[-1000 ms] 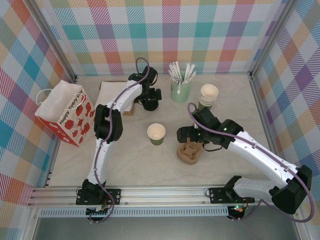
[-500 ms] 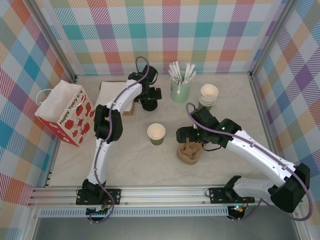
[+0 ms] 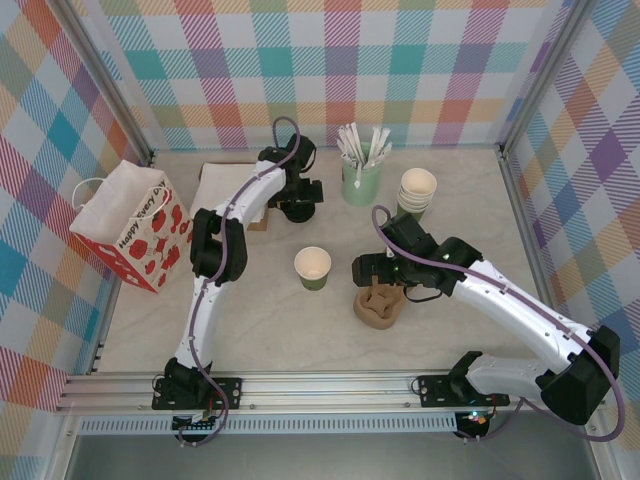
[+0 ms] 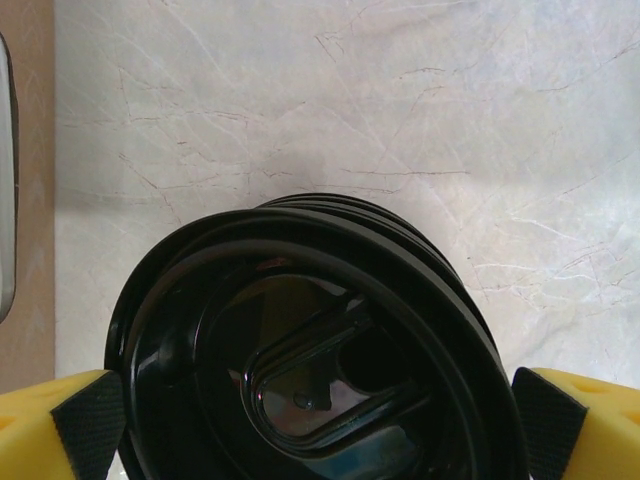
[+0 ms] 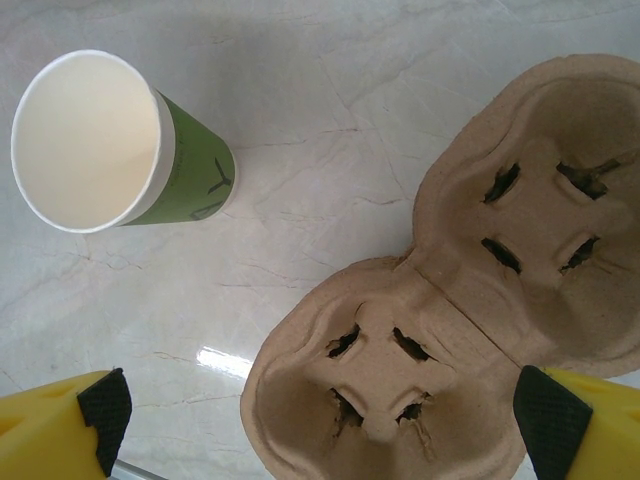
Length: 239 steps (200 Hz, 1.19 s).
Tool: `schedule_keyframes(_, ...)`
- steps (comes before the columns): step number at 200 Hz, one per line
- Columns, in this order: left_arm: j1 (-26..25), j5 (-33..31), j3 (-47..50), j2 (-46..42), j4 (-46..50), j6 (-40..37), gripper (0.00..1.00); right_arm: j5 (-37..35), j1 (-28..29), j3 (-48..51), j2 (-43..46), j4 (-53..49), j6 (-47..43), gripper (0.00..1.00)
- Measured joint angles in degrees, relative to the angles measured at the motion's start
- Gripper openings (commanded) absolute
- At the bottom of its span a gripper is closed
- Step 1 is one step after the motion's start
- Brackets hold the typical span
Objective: Pack the takeout coffee
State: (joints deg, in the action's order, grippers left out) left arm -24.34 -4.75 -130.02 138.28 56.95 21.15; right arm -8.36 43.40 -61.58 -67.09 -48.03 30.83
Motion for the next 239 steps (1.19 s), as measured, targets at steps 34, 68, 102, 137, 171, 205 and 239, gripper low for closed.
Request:
schedule_keyframes(34,0.0,0.9,0.0,0.0,-0.1,-0.1,0.99,0.0,0.0,0.0,-0.1,0.1,0.0,1.0)
schedule_keyframes(68,0.1,2.0,0.0,0.0,-0.1,-0.9,1.0,0.1,0.0,0.0,-0.7,0.4,0.0,1.0)
schedule_keyframes(102,0.0,2.1,0.0,-0.1,-0.1,-2.2,1.0,0.3,0.0,0.0,-0.7,0.4,0.0,1.0)
schedule_keyframes(137,-0.6,0.1,0.0,-1.5,-0.1,-4.1,1.0,0.4,0.0,0.2,-0.7,0.5,0.0,1.0)
schedule_keyframes(171,-1.9,-1.8,0.0,-3.0,-0.1,-5.7,0.97,0.5,0.0,0.9,-0.7,0.6,0.0,1.0)
schedule_keyframes(205,-3.0,-1.3,0.0,-3.0,-0.1,-6.6,0.88,0.5,0.0,1.0,-0.7,0.6,0.0,1.0)
schedule_keyframes(239,-3.3,-0.1,0.0,-3.0,-0.1,-7.3,0.71,0.4,0.0,1.0,-0.7,0.6,0.1,1.0)
